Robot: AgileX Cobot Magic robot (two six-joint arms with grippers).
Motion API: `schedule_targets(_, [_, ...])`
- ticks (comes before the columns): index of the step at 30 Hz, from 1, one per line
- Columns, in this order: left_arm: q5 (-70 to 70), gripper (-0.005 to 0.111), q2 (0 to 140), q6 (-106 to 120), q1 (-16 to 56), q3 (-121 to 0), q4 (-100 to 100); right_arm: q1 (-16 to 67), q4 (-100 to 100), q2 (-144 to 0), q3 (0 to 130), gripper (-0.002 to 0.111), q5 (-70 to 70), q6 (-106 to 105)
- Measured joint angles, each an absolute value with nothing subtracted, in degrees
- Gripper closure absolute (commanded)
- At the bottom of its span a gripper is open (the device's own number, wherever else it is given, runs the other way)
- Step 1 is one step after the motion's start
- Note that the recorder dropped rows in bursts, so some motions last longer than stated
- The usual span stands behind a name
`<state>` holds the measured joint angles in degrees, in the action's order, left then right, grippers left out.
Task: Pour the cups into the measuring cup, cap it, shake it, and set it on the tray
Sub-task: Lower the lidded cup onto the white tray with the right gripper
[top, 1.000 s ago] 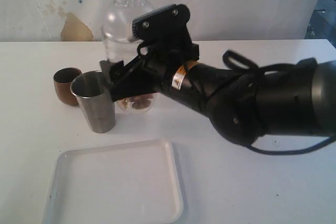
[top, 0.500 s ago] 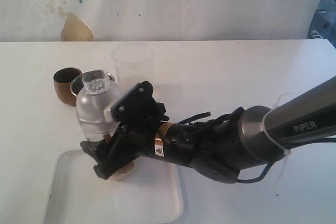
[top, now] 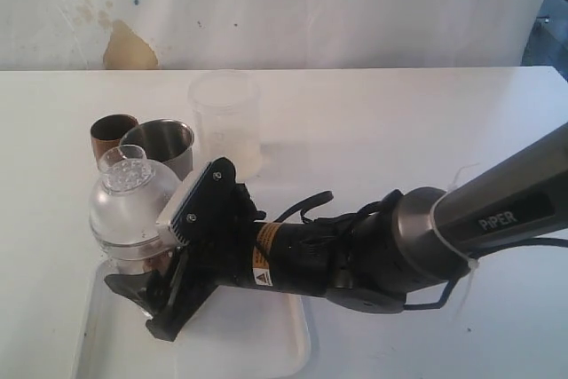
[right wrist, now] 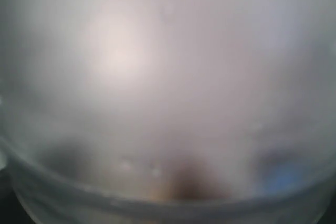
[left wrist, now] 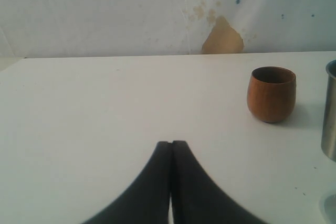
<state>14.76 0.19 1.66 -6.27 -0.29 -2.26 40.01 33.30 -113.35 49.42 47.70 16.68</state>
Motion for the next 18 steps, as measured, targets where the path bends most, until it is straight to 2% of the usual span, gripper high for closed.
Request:
schedule_targets(4, [14.8, 0.107, 0.2, 1.7, -6.3, -0.3, -2.3, 40.0, 33.3, -113.3, 49.4, 0.031, 47.7, 16.7])
schedule_targets(5, [14.8, 0.107, 0.2, 1.7, -6.3, -0.3, -2.3, 40.0, 33.3, -113.3, 49.4, 0.019, 47.7, 16.7])
schedule_targets(7, [14.8, 0.107, 0.2, 1.7, -6.3, -0.3, -2.3, 40.0, 33.3, -113.3, 49.4, 0.003, 47.7, 16.8])
schedule_targets(18, [14.8, 0.107, 0.2, 1.7, -6.3, -0.3, -2.3, 40.0, 33.3, -113.3, 49.5, 0.003, 50.2, 16.8])
